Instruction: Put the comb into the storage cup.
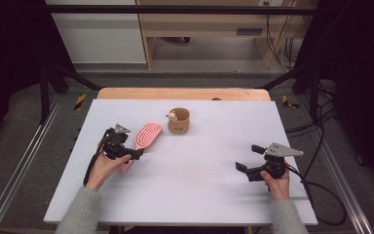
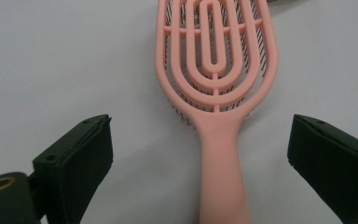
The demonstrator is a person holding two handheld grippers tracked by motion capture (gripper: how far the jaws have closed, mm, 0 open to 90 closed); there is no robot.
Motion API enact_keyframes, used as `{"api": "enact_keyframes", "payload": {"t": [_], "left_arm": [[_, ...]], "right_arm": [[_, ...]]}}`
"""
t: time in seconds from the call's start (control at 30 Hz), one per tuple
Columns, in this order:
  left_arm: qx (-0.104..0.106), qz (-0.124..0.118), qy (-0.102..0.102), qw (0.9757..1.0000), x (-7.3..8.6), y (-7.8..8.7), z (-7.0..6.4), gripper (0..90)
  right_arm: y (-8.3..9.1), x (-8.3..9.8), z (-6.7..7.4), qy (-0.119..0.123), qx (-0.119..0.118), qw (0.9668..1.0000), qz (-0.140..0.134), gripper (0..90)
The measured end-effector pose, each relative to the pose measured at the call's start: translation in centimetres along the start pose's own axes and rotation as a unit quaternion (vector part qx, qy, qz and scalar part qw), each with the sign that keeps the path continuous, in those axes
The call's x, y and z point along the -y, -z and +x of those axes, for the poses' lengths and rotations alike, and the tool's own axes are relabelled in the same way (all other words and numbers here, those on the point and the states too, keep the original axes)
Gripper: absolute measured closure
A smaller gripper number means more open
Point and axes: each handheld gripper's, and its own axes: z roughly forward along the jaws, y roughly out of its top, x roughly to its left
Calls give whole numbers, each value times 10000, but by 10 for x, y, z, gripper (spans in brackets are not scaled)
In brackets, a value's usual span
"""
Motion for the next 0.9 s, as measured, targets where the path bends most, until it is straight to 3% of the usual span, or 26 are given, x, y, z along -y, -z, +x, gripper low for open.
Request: {"api": "enact_keyframes", "payload": {"t": [0.17,0.47,0.9], "left_arm": [[3,96,36,9999,2,-4,0,106],[-40,209,-84,9997,3,-9,-5,203],[1,328,-139,9994,3,-13,-7,445]], "right_arm": [[0,0,0,-1,1,10000,10,3],[0,0,0,-4,3,10000,12,3],[-1,0,0,-6,1,10000,9,3]]}}
